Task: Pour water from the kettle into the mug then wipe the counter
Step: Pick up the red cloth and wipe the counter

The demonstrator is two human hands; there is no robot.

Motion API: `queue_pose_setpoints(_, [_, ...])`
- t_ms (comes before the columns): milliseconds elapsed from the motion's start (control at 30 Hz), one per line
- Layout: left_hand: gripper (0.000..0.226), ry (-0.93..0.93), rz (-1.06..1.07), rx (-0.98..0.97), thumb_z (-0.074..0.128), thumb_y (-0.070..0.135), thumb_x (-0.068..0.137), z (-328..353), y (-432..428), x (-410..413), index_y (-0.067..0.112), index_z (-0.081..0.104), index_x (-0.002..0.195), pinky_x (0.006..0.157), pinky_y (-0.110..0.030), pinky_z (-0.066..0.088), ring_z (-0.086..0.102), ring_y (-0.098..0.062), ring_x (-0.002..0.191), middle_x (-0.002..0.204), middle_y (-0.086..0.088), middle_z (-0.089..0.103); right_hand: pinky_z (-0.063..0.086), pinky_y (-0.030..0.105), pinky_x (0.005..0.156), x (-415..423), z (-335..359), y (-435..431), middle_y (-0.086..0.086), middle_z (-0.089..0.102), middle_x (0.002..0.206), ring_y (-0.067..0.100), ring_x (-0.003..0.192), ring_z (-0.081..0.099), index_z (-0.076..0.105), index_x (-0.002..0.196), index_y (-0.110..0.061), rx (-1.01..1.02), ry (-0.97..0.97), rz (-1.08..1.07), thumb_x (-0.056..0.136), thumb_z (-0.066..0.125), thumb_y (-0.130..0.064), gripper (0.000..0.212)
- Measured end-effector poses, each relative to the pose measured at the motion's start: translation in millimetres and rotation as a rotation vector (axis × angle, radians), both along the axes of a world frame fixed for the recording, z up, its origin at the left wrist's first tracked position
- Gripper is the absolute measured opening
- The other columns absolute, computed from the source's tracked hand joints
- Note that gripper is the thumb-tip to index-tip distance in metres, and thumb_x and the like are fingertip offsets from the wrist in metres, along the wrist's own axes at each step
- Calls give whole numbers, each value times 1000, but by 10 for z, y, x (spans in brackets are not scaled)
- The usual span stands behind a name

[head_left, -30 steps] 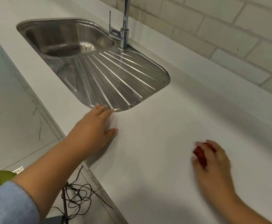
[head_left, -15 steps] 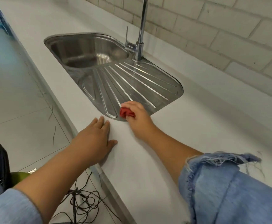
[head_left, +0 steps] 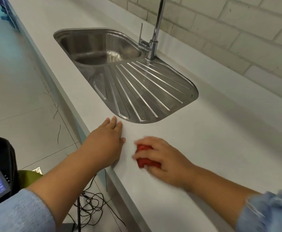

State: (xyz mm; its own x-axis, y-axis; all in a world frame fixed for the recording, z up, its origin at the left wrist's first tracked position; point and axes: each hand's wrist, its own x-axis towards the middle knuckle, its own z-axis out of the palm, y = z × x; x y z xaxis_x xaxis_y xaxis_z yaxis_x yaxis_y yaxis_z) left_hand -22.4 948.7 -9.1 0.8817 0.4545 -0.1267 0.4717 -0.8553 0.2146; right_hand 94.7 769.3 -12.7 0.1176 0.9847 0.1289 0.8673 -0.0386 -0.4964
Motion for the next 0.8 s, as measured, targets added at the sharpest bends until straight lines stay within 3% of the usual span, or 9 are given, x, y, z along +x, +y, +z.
queue_pose_setpoints(100, [56,-18,-14,9,25,33,99,-17,4,-5,14,8,149,116,-32,13,5,-24,146,159,-8,3,37,32,105,149,-16,614,-3,51,137,22,123,46,70,112,-25,21,17,-122,80,61,-11,35])
queue_pose_setpoints(233, [56,-11,-13,5,25,31,99,-64,17,-37,14,6,149,116,-31,11,3,-23,146,159,-6,1,41,31,101,417,-59,1093,-3,55,127,20,115,54,73,100,-21,-4,97,-312,84,59,-8,25])
queue_pose_setpoints(367, [56,-14,-12,-19,26,31,99,-12,-60,-10,16,6,149,116,-33,12,1,-20,146,160,-3,-1,47,26,92,679,175,844,-1,61,114,14,99,62,70,100,-21,107,291,-541,87,57,-9,22])
queue_pose_setpoints(433, [56,-11,-35,-2,25,32,99,61,-132,13,16,5,149,117,-33,12,1,-20,146,160,-2,-2,47,26,89,785,329,534,-2,64,112,14,101,62,64,107,-25,194,437,-676,90,56,-18,20])
queue_pose_setpoints(533, [57,34,-27,6,26,31,99,42,-58,19,15,6,149,117,-34,14,2,-21,146,160,-3,0,48,25,83,870,381,233,-8,65,114,12,105,61,59,106,-33,133,498,-703,93,52,-27,16])
queue_pose_setpoints(633, [55,65,-12,14,29,30,98,-27,72,-30,13,15,148,114,-37,26,15,-25,144,158,-5,12,51,37,94,794,452,61,-9,62,122,17,103,67,61,111,-31,130,610,-665,95,52,-21,21])
queue_pose_setpoints(700, [50,78,-12,33,32,29,97,9,77,-13,9,26,142,105,-39,36,28,-27,136,151,-8,27,57,40,86,696,585,-107,-4,55,129,22,97,70,61,112,-20,206,715,-651,95,52,-11,21])
queue_pose_setpoints(733, [47,82,-4,42,34,29,95,56,60,14,8,32,137,100,-39,40,35,-27,129,144,-9,35,59,37,78,651,648,-198,1,53,127,20,97,69,62,109,-16,256,736,-644,95,52,-8,19])
queue_pose_setpoints(800, [47,58,13,27,41,34,93,167,-41,93,10,39,134,97,-39,42,41,-27,122,136,-9,42,56,23,70,565,772,-365,6,54,117,6,90,66,62,102,-17,290,593,-665,94,53,-9,14])
